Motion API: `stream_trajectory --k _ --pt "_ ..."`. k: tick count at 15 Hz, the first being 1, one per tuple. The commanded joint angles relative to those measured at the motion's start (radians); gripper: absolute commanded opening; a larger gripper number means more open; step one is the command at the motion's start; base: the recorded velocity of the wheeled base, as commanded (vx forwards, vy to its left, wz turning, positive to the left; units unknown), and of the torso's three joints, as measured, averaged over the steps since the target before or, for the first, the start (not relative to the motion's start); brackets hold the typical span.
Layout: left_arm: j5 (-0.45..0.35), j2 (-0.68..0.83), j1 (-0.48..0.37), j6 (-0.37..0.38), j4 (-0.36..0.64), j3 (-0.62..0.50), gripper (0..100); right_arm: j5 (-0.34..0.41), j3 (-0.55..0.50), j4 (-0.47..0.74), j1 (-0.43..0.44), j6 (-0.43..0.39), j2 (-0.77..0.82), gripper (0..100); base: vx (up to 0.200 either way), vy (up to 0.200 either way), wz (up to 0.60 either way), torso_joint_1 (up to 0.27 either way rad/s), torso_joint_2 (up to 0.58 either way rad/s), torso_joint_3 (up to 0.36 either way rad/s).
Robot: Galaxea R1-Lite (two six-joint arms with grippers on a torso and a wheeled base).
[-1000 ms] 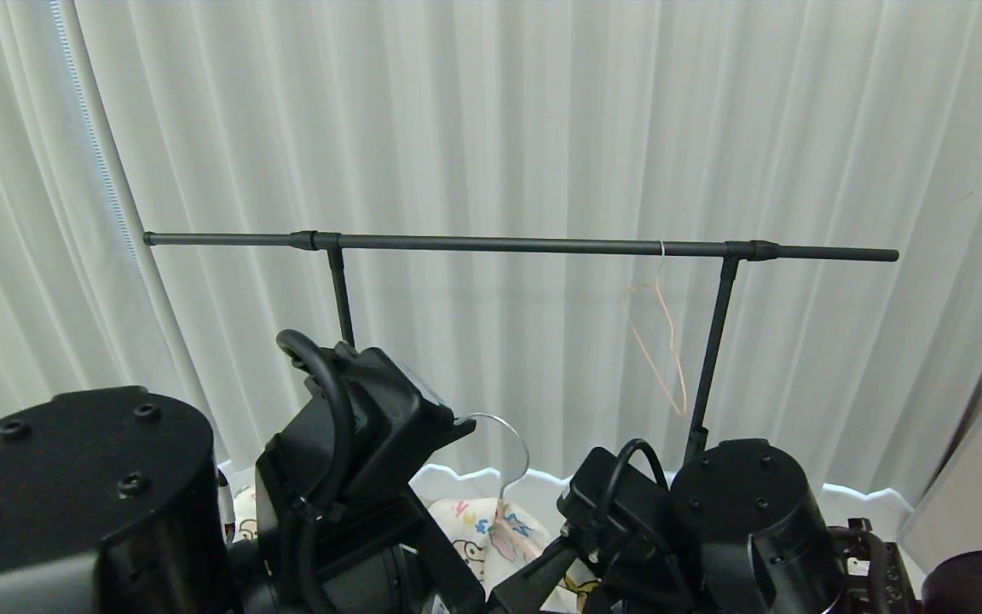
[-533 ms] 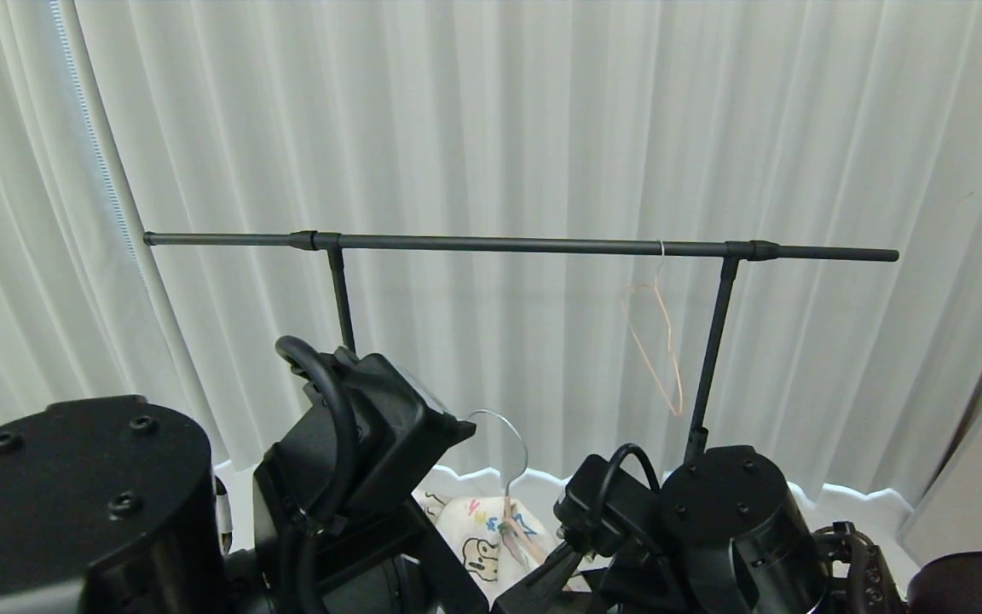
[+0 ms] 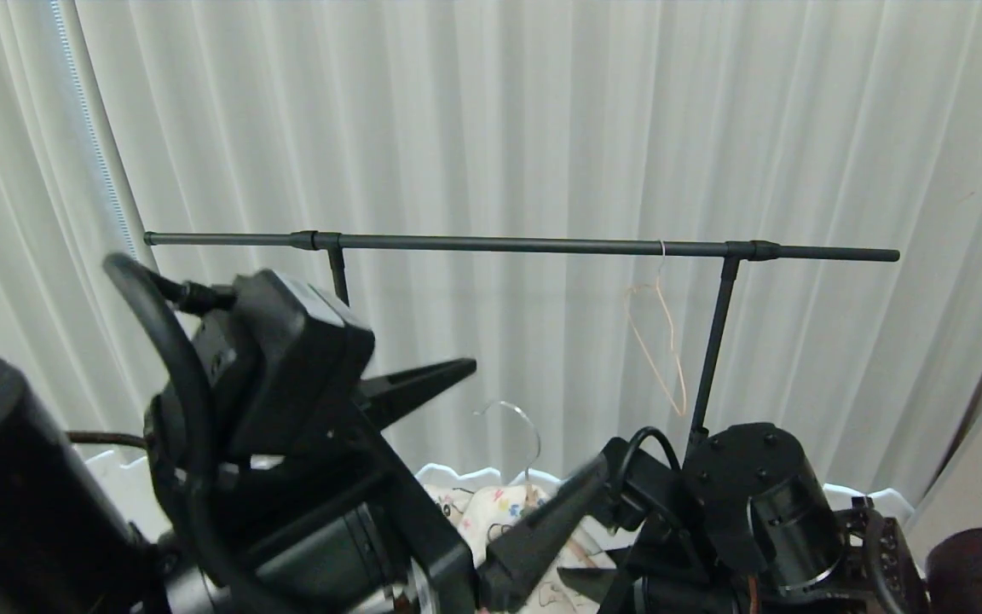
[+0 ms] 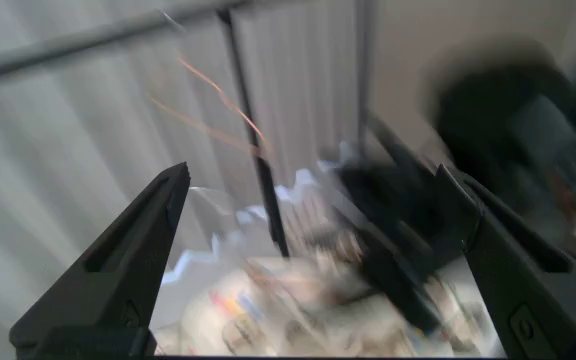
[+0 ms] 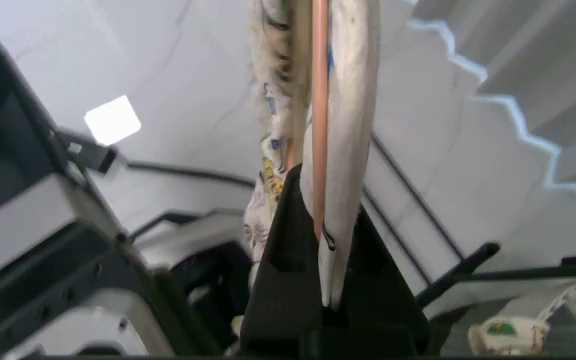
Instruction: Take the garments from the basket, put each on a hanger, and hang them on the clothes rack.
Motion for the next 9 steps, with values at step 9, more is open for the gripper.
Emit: stream_trajectory --k 9 --pt "0.006 -0.043 0.123 0.008 0.04 0.111 100 0.004 0.019 0.003 -0.089 -0.043 -0.094 0 0.0 0.0 0.0 0.0 0.0 0.0"
